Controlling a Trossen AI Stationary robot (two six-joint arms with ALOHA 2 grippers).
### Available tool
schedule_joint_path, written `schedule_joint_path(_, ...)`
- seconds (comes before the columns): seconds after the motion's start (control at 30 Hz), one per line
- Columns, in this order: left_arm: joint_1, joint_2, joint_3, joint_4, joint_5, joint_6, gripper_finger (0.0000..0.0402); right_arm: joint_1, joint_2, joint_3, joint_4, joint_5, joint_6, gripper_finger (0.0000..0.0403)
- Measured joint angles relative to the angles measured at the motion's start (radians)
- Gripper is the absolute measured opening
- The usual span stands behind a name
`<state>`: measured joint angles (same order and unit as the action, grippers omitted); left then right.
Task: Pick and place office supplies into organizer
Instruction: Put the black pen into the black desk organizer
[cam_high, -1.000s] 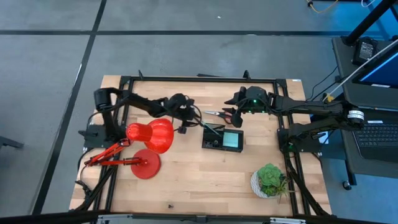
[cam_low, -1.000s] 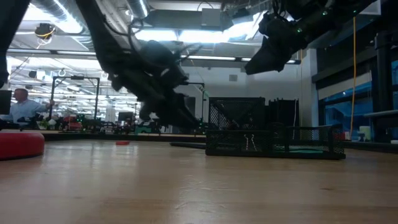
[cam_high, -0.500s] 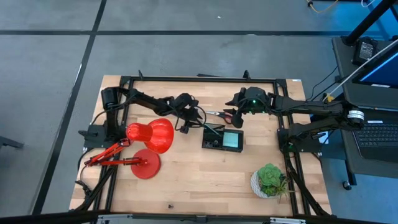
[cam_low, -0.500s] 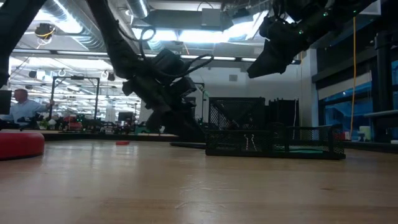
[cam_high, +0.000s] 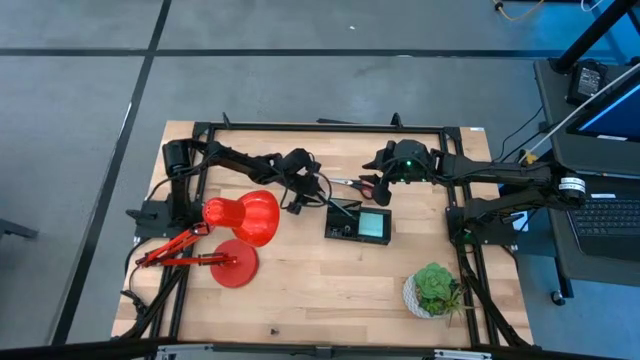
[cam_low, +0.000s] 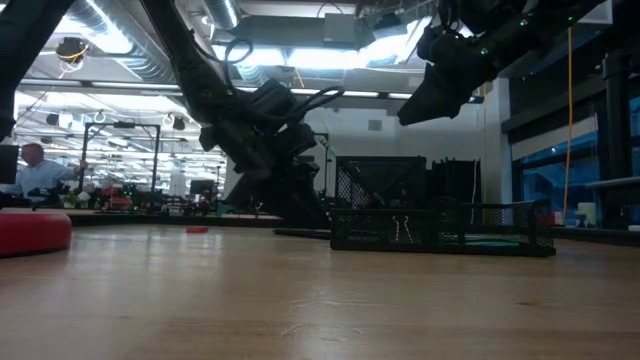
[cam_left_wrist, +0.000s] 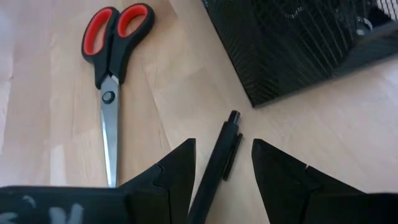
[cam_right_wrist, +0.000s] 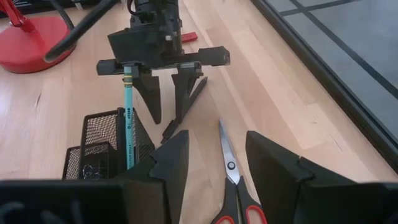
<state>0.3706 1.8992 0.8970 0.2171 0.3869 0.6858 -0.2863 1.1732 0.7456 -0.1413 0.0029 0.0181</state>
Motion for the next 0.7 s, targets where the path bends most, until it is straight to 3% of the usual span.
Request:
schedule_joint_path(0.27, 0.001, 0.000, 0.003, -0.025, -0.007, 0.043, 0.0152, 0.000, 0.000, 0.000, 0.000, 0.000, 0.003, 0.0162)
schedule_joint_path(0.53, 0.005, -0.001, 0.114, -0.197, -0.007, 0.061, 0.0152, 0.000, 0.000, 0.000, 0.002, 0.000, 0.003, 0.0162)
schedule_joint_path(0.7, 0.004, -0.002, 0.119, -0.243, 0.008, 0.077, 0.0152, 0.000, 0.000, 0.000, 0.002, 0.000, 0.003, 0.0162)
